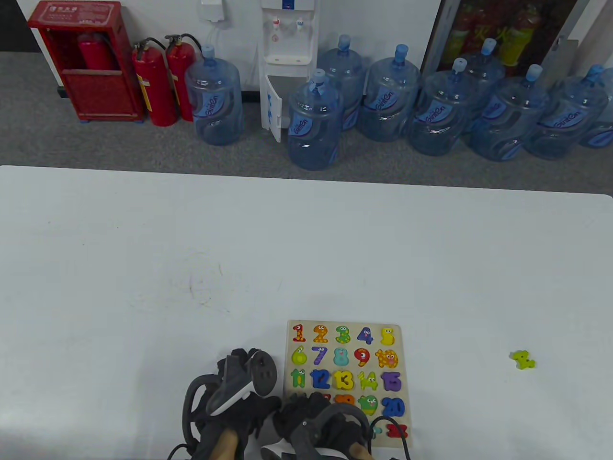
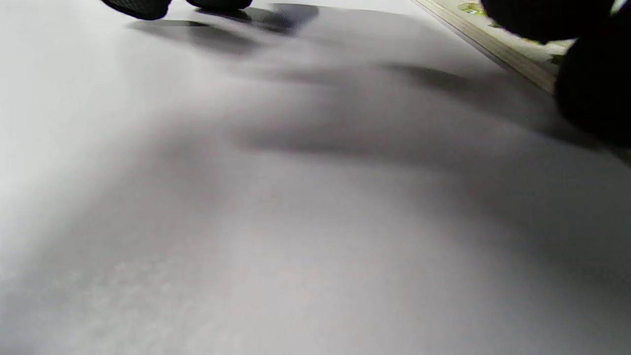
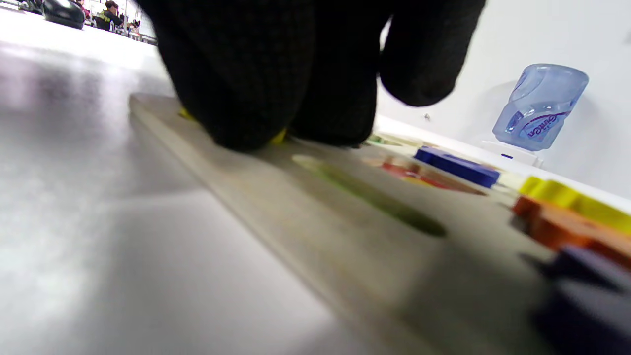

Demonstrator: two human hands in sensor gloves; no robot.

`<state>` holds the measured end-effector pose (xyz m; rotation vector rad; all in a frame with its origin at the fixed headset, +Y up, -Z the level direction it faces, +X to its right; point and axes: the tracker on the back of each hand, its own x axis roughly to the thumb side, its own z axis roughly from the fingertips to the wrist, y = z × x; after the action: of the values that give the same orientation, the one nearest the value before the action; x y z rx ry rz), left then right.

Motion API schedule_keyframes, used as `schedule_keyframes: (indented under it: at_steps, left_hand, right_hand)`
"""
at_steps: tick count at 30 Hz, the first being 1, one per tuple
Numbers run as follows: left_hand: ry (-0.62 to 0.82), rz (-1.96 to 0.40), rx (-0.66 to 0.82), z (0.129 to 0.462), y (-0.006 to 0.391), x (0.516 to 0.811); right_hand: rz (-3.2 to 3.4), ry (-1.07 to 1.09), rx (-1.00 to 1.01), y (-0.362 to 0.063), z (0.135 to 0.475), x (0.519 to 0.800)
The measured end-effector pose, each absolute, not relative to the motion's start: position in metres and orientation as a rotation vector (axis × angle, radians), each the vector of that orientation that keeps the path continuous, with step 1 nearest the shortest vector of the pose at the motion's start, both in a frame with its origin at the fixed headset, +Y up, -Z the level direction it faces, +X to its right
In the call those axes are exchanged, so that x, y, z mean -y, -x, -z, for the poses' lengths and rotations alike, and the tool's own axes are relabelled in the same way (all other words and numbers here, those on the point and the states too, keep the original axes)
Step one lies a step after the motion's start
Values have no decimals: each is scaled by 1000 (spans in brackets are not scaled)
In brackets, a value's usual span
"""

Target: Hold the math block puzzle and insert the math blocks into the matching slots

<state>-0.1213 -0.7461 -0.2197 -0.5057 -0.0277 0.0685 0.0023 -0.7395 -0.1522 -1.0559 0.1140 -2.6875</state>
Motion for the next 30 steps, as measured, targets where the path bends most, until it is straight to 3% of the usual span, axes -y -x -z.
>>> schedule_keyframes:
  at_steps: [10, 15, 18, 20, 26, 30]
  left_hand:
    - [498, -77, 36, 219, 121, 746]
    - [498, -75, 41, 219, 120, 747]
    - [497, -75, 43, 219, 120, 747]
    - [499, -74, 45, 219, 119, 747]
    - [502, -74, 53, 218, 118, 747]
    - [502, -77, 56, 218, 117, 747]
  right_hand:
    - [2754, 1095, -73, -19, 159, 721]
    - [2911, 821, -231, -65, 184, 698]
    - [2870, 590, -245, -93, 200, 703]
    - [2857, 511, -137, -111, 210, 716]
    - [2951, 621, 30, -110, 211, 725]
    - [2815, 632, -51, -96, 202, 727]
